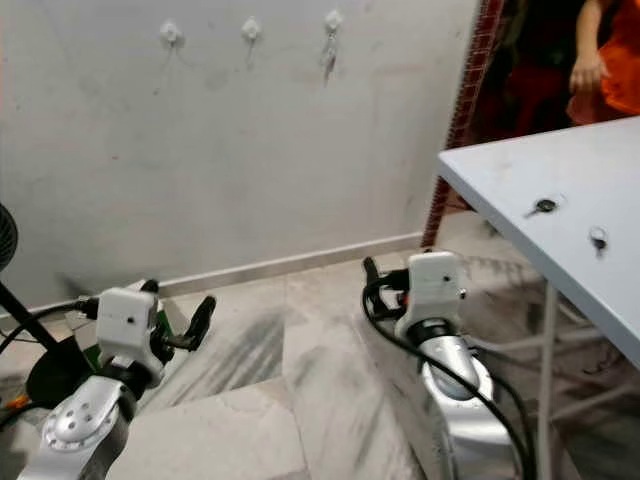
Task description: Hang keys on a hook
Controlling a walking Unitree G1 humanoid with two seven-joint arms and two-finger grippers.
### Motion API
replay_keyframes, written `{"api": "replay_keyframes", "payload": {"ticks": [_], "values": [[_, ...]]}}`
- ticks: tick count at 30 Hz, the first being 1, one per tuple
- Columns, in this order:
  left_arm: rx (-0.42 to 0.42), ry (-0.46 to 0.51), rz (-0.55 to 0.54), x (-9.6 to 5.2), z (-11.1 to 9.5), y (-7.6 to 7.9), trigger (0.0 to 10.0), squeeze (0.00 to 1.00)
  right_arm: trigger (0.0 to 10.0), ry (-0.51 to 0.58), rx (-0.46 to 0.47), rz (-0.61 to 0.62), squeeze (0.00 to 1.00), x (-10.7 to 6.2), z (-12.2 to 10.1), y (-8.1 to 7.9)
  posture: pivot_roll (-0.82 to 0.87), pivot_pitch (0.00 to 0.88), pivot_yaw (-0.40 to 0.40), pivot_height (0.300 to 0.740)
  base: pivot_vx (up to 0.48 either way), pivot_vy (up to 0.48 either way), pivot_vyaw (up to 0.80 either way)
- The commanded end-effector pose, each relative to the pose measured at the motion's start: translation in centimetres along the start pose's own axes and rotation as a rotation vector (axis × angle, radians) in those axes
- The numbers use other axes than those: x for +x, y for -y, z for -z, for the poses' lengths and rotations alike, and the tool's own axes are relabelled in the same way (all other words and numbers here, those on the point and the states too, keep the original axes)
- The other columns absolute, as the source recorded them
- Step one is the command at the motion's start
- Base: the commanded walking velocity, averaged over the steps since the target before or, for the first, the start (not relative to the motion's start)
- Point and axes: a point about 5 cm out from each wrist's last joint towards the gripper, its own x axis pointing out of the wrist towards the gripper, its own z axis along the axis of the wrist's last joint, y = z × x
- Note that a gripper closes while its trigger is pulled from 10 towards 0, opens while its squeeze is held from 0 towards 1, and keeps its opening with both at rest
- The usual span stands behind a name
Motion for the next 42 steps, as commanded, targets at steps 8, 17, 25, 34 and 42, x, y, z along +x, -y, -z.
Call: {"api": "replay_keyframes", "payload": {"ticks": [8, 17, 25, 34, 42], "values": [[0.006, 0.034, 0.017, 0.30, -0.40, -0.67, 10.0, 0.00, 10.0, 0.025, -0.001, -0.014, 0.00, 0.41, -0.46, -0.51, 0.10, 0.000, 0.042, 0.740, 0.000, 0.000, 0.00], [-0.037, 0.042, 0.018, 0.32, -0.34, -0.78, 10.0, 0.00, 10.0, 0.028, 0.001, -0.025, 0.00, 0.50, -0.49, -0.71, 0.10, 0.000, 0.037, 0.740, 0.000, 0.000, 0.00], [-0.048, 0.043, 0.030, 0.31, -0.29, -0.63, 10.0, 0.00, 10.0, 0.022, 0.000, -0.040, 0.00, 0.63, -0.37, -0.92, 0.10, 0.000, 0.034, 0.740, 0.000, 0.000, 0.00], [-0.050, 0.038, 0.031, 0.30, -0.23, -0.71, 10.0, 0.00, 10.0, 0.016, 0.002, -0.044, 0.00, 0.58, -0.18, -1.08, 0.10, 0.000, 0.039, 0.740, 0.000, -0.310, 0.00], [-0.058, 0.037, 0.016, 0.35, -0.19, -0.88, 10.0, 0.00, 10.0, 0.012, 0.004, -0.048, 0.00, 0.56, -0.07, -1.25, 0.10, 0.000, 0.040, 0.740, 0.000, 0.000, 0.00]]}}
